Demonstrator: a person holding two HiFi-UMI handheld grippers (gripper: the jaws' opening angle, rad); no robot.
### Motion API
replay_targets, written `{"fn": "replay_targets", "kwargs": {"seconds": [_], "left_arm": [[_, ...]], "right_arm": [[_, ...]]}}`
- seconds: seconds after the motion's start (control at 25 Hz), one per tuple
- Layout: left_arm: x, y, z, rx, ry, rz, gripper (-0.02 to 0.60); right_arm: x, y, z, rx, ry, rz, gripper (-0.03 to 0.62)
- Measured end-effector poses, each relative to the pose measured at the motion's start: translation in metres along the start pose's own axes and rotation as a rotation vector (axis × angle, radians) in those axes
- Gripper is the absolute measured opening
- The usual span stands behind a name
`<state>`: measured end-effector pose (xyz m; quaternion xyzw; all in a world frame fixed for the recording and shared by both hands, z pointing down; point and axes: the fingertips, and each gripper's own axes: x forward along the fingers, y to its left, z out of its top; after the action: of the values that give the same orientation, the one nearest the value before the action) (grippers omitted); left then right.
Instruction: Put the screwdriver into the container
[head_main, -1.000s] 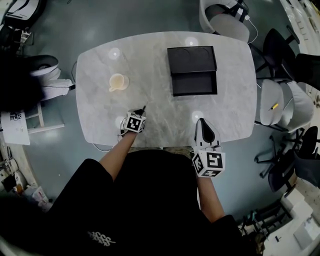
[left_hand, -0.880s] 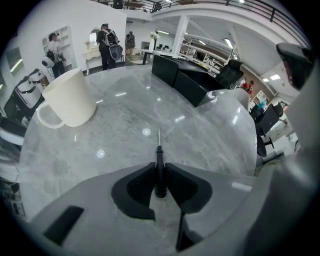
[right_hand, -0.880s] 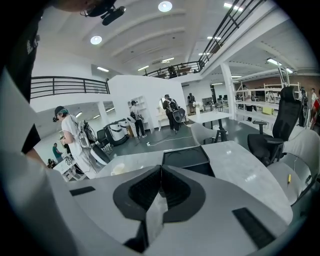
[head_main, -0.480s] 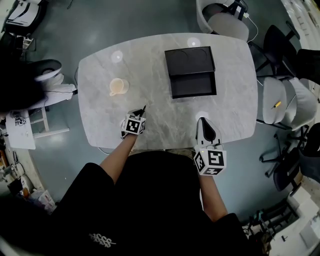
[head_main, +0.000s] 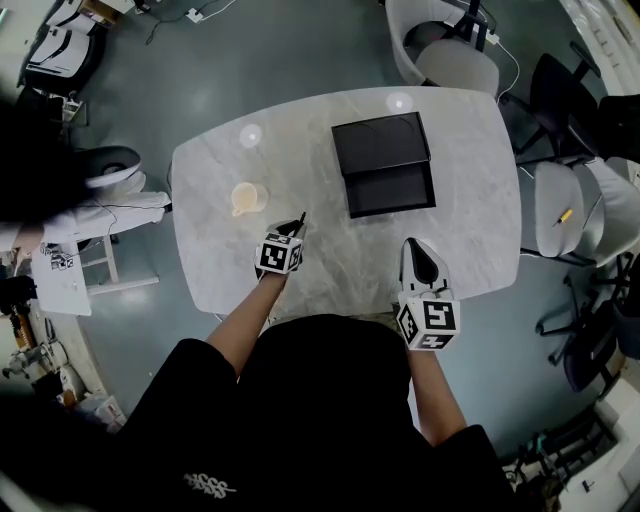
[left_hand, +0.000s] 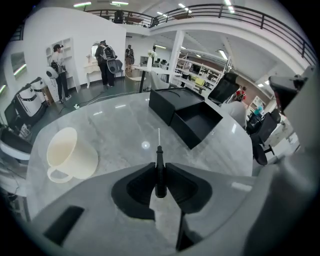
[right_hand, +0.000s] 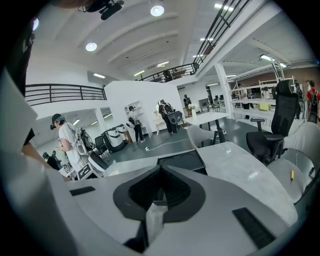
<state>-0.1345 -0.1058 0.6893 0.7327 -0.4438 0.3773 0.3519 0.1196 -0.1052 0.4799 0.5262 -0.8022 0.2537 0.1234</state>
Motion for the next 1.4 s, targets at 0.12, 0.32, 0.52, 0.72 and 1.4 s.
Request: {"fn": "replay_targets", "kwargs": {"seconds": [0.12,0.32,0.52,0.72,1.4], "left_arm": [[0.002,-0.002,0.016,0.022,-0.009,-0.008,0.074],[0.010,-0.010,0.042,0.057,-0.014,-0.034,0.074],[0.025,-0.031,0.059,0.107,-0.004,-0.070,0.074],[0.041,-0.049,0.075,0.152,0.003,-0.109,0.074],[0.084,-0.114,0.119,0.278,0.030,-0.213,0.074]], "right_arm": [[0.004,-0.006,-0.002,-0.004,0.002,0.000,0.012],[0.010,-0.018,-0.007,-0.015,0.016,-0.010,0.012],[0.009,-0.044,-0.014,0.026,0.025,-0.064,0.012],[0.007,-0.064,-0.013,0.058,0.026,-0.114,0.012],[0.010,-0.107,-0.017,0.110,0.044,-0.166,0.012]]}}
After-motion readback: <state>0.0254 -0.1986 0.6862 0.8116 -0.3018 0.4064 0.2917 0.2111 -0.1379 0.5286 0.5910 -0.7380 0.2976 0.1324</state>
